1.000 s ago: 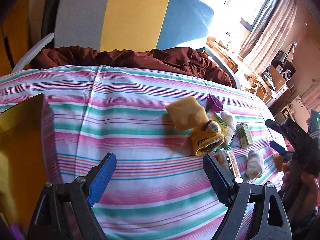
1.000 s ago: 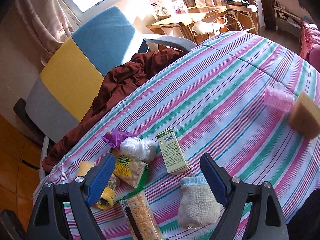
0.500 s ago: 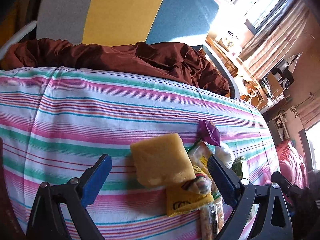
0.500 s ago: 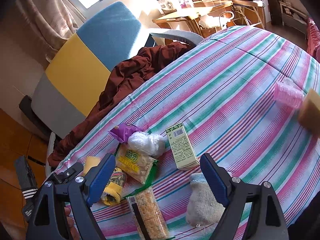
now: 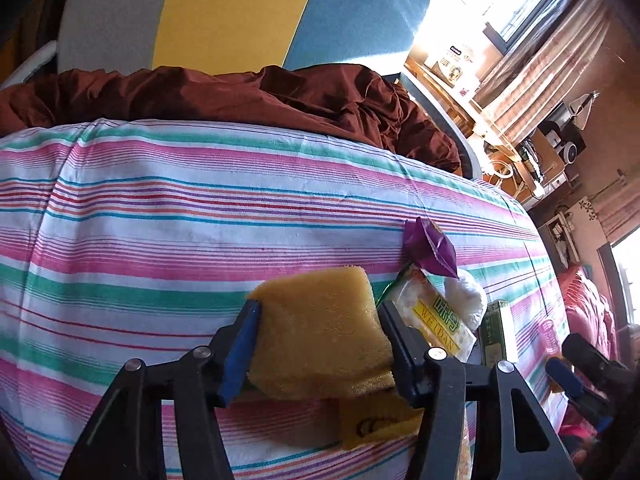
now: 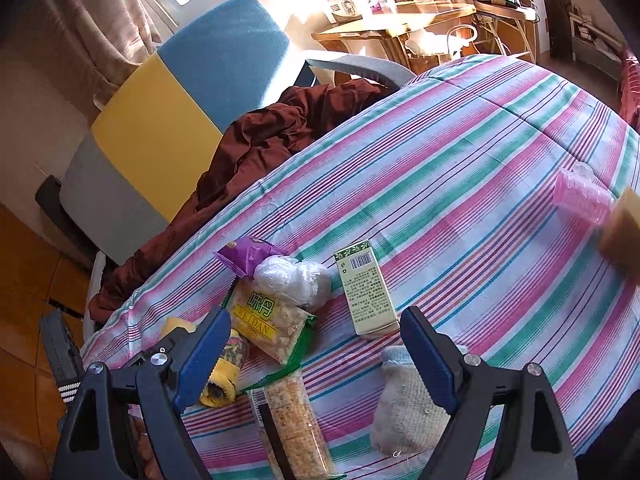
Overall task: Organize objects
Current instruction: 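Grasp the second yellow sponge with the left gripper and lift it, then grasp the purple packet with the right gripper while the left holds the sponge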
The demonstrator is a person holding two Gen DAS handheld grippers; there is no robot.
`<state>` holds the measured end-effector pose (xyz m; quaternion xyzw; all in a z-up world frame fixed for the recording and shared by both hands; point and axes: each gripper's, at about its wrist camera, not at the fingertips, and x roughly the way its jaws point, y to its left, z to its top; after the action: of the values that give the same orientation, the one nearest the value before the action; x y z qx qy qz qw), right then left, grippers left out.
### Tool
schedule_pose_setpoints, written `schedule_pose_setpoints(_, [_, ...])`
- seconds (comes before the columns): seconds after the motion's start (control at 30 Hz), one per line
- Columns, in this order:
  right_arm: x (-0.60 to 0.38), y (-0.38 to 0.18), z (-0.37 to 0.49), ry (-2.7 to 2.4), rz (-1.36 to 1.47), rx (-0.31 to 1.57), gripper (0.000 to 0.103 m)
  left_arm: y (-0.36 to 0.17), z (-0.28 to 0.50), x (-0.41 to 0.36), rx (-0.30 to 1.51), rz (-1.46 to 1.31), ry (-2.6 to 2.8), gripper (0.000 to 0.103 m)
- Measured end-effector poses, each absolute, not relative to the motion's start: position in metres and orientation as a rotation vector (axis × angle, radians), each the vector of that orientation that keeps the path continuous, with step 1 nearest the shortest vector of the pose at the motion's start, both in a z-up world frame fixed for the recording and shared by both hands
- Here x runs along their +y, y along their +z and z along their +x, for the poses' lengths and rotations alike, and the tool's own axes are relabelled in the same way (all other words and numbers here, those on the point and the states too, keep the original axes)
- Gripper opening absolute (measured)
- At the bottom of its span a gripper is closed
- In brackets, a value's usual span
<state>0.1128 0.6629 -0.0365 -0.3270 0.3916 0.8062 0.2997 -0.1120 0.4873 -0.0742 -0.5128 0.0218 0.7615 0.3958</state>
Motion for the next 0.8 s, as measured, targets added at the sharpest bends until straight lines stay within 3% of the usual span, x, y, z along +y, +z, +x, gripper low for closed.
schedule_pose_setpoints(0.17, [0.662, -0.036, 0.111, 2.152, -0.879, 1.024, 0.088, -0.059, -0.088, 0.437, 0.079, -1.206, 2.022, 0.058])
schedule_pose_setpoints(0.37, [0.656, -0.038, 0.103, 2.176, -0.929, 0.989, 0.088, -0.064, -0.039, 0.405, 0.397, -1.064, 2.127, 0.058])
schedule_pose_setpoints(0.53, [0.647, -0.039, 0.094, 2.213, -0.968, 0.933, 0.087, -0.09, -0.019, 0.406, 0.502, -0.978, 2.149, 0.058])
schedule_pose_setpoints(0.7, [0.638, -0.039, 0.076, 2.257, -1.042, 0.883, 0.083, -0.094, -0.027, 0.403, 0.429, -1.014, 2.136, 0.059])
schedule_pose_setpoints(0.8, [0.636, -0.034, 0.05, 2.294, -1.113, 0.763, 0.083, -0.096, -0.027, 0.403, 0.413, -1.023, 2.129, 0.06])
